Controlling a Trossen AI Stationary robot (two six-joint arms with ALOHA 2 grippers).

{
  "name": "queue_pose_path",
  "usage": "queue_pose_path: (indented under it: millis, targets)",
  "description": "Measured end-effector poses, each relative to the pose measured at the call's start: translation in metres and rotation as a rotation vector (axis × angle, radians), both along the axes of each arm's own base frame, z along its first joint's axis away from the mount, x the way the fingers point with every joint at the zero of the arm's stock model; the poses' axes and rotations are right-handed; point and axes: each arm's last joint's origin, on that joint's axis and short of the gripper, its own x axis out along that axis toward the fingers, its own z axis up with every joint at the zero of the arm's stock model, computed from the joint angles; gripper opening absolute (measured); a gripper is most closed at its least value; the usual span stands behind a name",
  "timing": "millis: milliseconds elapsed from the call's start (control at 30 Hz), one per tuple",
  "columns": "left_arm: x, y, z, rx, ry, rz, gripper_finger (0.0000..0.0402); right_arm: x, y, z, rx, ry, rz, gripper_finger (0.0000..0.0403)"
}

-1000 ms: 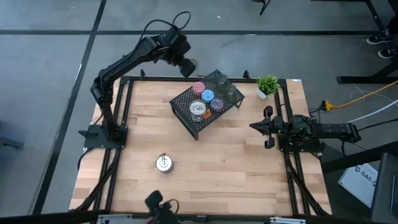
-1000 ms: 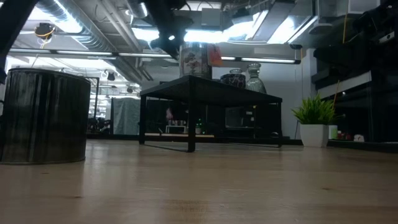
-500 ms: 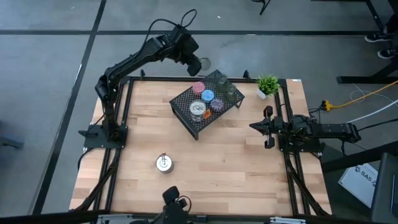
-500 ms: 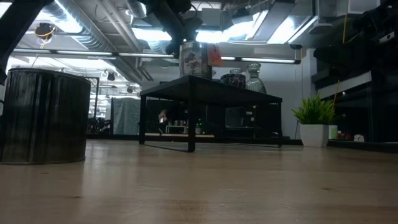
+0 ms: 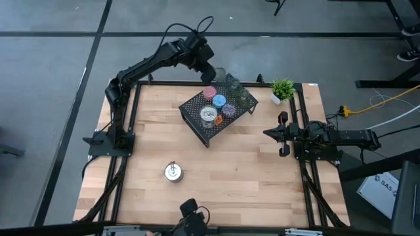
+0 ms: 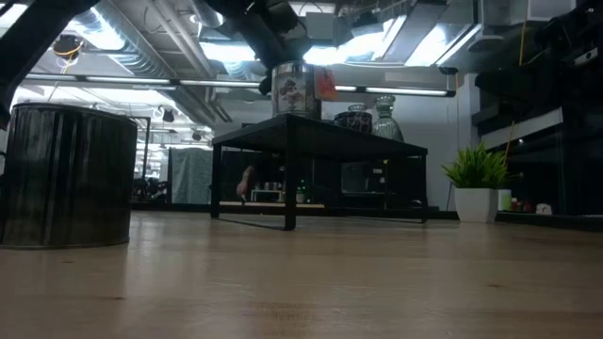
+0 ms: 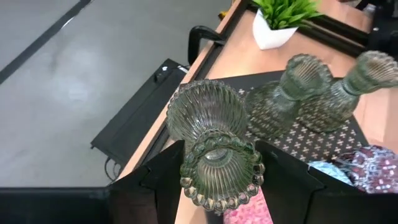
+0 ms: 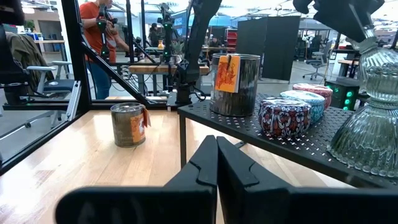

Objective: Pick & Place candle stick holders
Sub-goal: Put the green glass candle holder on the shelf aligned with the green glass candle holders

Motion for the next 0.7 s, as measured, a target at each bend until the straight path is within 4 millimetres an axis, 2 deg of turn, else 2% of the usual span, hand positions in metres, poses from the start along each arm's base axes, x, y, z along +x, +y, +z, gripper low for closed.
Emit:
queue_pose_path:
  millis: [367, 700]
  targets:
    - [0.011, -0.014, -0.001, -0.011, -0.003, -0.045, 0.018, 0.0, 0.0, 0.0, 0.0, 0.0, 0.0, 0.0]
    - [0.012, -0.012, -0.004, -0.005, 0.008, -0.036, 0.018, 0.0, 0.0, 0.0, 0.0, 0.0, 0.0, 0.0]
